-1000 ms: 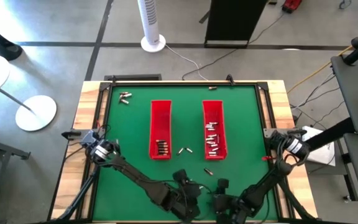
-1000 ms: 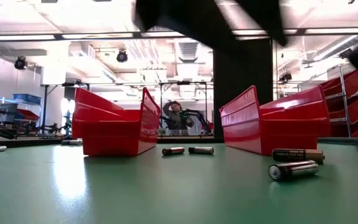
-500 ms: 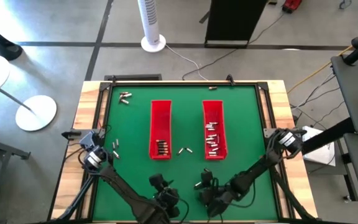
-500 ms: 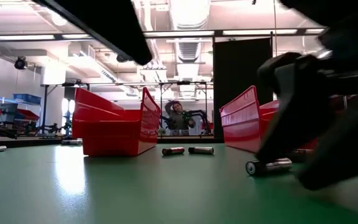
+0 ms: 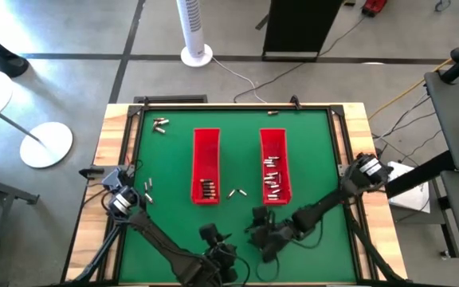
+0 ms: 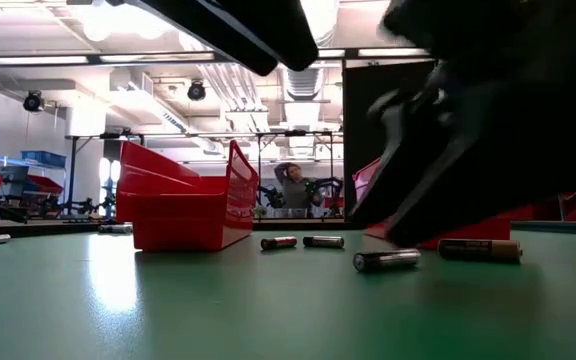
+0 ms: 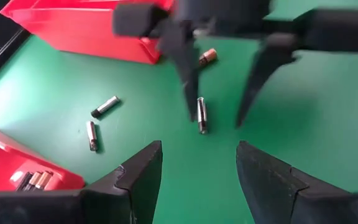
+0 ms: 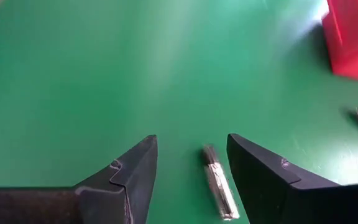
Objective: Sort batteries
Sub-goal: Put the silver battery into the right red bin
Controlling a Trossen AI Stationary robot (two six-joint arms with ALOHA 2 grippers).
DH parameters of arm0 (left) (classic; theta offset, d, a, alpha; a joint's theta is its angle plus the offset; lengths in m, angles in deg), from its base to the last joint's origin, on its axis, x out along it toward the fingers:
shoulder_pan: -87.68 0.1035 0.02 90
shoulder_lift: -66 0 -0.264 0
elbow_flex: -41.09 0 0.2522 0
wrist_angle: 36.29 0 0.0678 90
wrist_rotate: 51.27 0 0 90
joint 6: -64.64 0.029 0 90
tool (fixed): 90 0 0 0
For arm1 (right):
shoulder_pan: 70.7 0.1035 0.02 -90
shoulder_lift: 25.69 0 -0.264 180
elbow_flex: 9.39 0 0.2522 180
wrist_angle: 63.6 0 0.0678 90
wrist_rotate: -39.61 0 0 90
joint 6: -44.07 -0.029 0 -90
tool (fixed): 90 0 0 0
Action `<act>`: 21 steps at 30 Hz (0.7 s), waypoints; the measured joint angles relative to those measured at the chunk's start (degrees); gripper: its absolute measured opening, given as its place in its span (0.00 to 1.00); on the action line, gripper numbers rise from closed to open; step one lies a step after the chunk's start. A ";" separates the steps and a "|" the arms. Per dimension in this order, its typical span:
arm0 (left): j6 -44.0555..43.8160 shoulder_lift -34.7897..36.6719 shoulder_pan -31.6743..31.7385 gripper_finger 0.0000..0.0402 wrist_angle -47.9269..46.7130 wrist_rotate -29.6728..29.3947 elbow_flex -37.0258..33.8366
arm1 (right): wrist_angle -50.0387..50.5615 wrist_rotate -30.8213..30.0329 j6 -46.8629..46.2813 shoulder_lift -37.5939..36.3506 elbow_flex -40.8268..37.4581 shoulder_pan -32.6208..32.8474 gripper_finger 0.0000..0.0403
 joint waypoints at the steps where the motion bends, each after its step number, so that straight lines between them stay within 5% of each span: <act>1: -0.19 0.00 0.13 0.46 0.04 -0.01 -0.02 | -0.24 1.51 -0.04 0.14 -0.32 -1.34 0.47; 10: -1.99 -0.13 0.29 0.46 0.88 -0.01 -0.11 | -0.64 13.10 -2.59 1.06 -1.77 -7.25 0.43; 21: 1.35 -0.17 0.38 0.46 0.79 -0.84 -0.13 | -0.05 9.74 -8.13 1.16 -1.88 -1.74 0.27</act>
